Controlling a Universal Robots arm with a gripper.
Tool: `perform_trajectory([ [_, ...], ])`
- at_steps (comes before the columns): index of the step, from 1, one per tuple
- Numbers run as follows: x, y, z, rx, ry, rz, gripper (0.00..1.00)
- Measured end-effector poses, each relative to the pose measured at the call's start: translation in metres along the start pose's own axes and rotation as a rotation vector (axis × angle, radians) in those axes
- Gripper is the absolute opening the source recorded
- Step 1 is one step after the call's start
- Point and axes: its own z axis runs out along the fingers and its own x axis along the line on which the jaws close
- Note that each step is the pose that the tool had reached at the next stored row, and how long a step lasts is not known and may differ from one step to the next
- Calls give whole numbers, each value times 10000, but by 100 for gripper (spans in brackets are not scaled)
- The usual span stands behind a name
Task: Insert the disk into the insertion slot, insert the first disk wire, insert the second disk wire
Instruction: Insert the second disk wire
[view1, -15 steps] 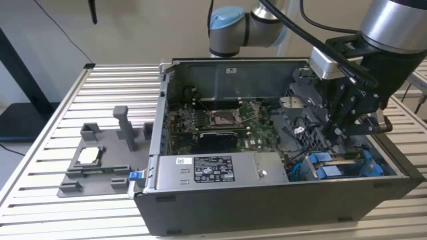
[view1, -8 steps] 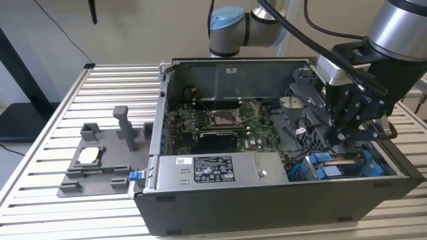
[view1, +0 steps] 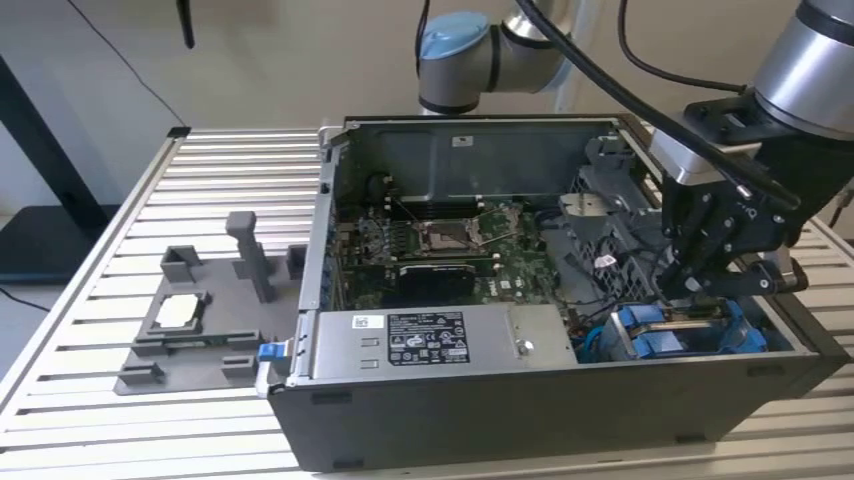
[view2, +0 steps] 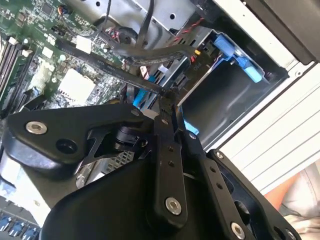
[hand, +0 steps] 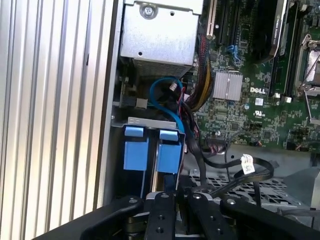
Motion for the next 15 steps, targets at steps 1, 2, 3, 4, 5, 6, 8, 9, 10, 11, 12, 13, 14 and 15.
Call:
perform_trajectory([
  [1, 7, -17, 5, -9, 0, 1, 16],
  [2, 13, -30, 12, -12, -1, 0, 16],
  [3, 16, -36, 20, -13, -3, 6, 16],
  [4, 18, -38, 27, -12, -4, 27, 16],
  [5, 19, -38, 31, -11, -2, 53, 16],
  [6, 20, -39, 35, -9, 0, 77, 16],
  [8, 21, -40, 48, -5, -3, 123, 16],
  [9, 21, -41, 54, -3, -3, 153, 16],
  [10, 22, -43, 60, 0, -3, 196, 16],
  [11, 22, -45, 67, 4, -3, 260, 16],
  [12, 23, -46, 74, 9, -4, 331, 16],
  [13, 23, -47, 80, 14, -6, 410, 16],
  [14, 24, -48, 84, 19, -4, 491, 16],
  [15, 24, -49, 87, 23, -4, 534, 16],
])
